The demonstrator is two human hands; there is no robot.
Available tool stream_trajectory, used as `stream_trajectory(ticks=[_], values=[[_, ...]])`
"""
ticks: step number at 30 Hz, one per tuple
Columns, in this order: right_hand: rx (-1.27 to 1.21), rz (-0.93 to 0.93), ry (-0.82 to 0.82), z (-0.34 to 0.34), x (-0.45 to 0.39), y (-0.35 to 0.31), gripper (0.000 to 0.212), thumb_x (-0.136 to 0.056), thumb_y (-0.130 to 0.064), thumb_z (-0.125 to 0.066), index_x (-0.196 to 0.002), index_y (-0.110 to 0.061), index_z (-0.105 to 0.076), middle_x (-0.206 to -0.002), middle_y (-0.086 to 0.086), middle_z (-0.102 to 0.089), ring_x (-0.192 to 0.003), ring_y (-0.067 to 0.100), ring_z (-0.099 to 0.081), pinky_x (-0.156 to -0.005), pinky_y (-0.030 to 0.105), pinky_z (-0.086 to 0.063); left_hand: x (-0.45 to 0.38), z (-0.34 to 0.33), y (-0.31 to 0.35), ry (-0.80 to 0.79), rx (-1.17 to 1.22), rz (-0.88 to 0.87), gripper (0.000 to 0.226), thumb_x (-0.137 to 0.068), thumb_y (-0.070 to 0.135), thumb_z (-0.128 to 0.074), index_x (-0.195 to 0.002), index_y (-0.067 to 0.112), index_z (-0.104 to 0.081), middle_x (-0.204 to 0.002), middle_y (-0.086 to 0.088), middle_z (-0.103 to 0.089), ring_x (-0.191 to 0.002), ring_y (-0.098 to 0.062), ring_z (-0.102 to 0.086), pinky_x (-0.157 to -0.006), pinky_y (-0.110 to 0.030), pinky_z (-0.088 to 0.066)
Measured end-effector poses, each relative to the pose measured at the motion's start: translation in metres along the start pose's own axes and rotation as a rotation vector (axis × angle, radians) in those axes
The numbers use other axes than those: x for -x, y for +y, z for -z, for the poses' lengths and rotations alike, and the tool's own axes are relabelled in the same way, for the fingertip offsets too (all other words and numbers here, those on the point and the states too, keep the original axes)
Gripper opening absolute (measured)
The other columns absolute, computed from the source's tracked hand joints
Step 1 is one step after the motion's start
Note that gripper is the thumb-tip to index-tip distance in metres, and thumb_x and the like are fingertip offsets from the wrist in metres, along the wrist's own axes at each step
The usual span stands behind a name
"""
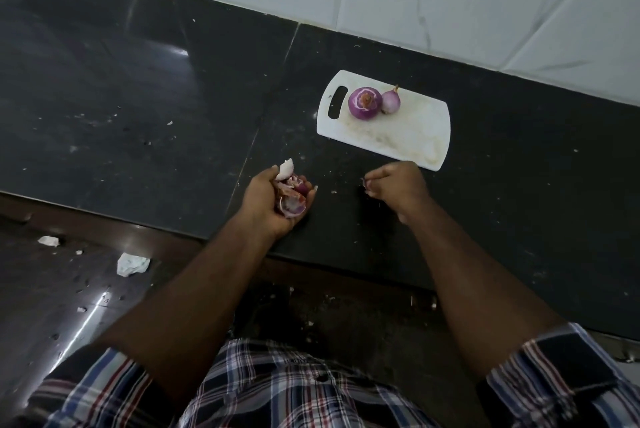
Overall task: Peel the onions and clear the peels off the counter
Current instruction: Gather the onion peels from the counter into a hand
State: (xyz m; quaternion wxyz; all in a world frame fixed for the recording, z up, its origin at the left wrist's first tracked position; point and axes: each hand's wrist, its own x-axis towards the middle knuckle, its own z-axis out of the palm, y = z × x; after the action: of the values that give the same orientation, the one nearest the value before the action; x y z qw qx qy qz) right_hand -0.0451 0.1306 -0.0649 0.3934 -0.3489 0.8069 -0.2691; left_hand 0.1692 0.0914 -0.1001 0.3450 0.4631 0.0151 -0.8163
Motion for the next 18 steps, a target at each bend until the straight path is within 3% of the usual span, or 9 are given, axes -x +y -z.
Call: stream_trajectory(ticks=[2,4,7,9,12,16,18], values=[[-0.389,-0.054,-0.144,0.006,0.017,-0.01,0.014,-0.085,0.009,-0.067,-0.088,-0.004,-0.072,-0.092,0.015,-0.075,-0.083,0.023,-0.072,-0.073,0.027,-0.06,-0.004,-0.002,-0.002,-0.001,-0.015,-0.008,0.023,-0.097,0.033,-0.061,-0.101,0.01,-0.063,-0.087,-0.009,-0.067,-0.063,-0.023,-0.072,-0.073,-0.042,-0.061],[-0.389,0.078,-0.232,0.0,0.036,-0.028,0.016,-0.084,0.008,-0.069,-0.091,-0.006,-0.073,-0.088,0.01,-0.075,-0.077,0.016,-0.072,-0.068,0.023,-0.058,-0.004,-0.009,-0.005,-0.018,-0.036,-0.015,0.022,-0.097,0.032,-0.061,-0.096,0.01,-0.063,-0.089,-0.01,-0.067,-0.072,-0.023,-0.071,-0.072,-0.04,-0.061],[0.055,0.488,-0.119,-0.02,0.059,-0.053,0.015,-0.083,-0.006,-0.073,-0.089,-0.019,-0.075,-0.084,-0.006,-0.074,-0.075,0.007,-0.069,-0.073,0.02,-0.054,-0.002,-0.024,-0.012,-0.085,-0.059,0.001,0.023,-0.099,0.029,-0.056,-0.088,0.01,-0.064,-0.085,-0.009,-0.069,-0.078,-0.022,-0.068,-0.074,-0.036,-0.057],[0.359,0.65,-0.049,-0.036,0.069,-0.062,0.015,-0.087,-0.01,-0.066,-0.092,-0.021,-0.075,-0.089,-0.006,-0.072,-0.083,0.009,-0.066,-0.078,0.023,-0.053,-0.002,-0.03,-0.015,-0.124,-0.043,0.024,0.033,-0.101,0.028,-0.049,-0.077,0.012,-0.063,-0.075,-0.006,-0.066,-0.073,-0.02,-0.065,-0.073,-0.033,-0.054],[0.613,0.654,-0.022,-0.055,0.079,-0.067,0.022,-0.092,-0.01,-0.055,-0.107,-0.017,-0.07,-0.104,0.004,-0.067,-0.097,0.02,-0.063,-0.088,0.035,-0.052,0.001,-0.037,-0.017,-0.185,-0.048,0.025,0.034,-0.102,0.027,-0.046,-0.072,0.013,-0.054,-0.068,-0.003,-0.054,-0.067,-0.017,-0.058,-0.063,-0.028,-0.053],[0.72,0.595,-0.117,-0.054,0.083,-0.073,0.033,-0.098,-0.014,-0.049,-0.13,-0.017,-0.058,-0.121,0.006,-0.064,-0.112,0.021,-0.06,-0.098,0.038,-0.049,0.005,-0.04,-0.011,-0.171,-0.091,-0.004,0.036,-0.098,0.03,-0.057,-0.067,0.013,-0.05,-0.068,-0.002,-0.05,-0.063,-0.016,-0.054,-0.065,-0.031,-0.049],[0.803,0.583,-0.148,-0.05,0.08,-0.077,0.034,-0.103,-0.016,-0.04,-0.134,-0.015,-0.054,-0.126,0.009,-0.062,-0.116,0.026,-0.059,-0.097,0.038,-0.048,0.008,-0.041,-0.011,-0.177,-0.078,0.016,0.043,-0.1,0.03,-0.055,-0.061,0.013,-0.049,-0.059,-0.002,-0.052,-0.054,-0.016,-0.056,-0.058,-0.026,-0.051]])
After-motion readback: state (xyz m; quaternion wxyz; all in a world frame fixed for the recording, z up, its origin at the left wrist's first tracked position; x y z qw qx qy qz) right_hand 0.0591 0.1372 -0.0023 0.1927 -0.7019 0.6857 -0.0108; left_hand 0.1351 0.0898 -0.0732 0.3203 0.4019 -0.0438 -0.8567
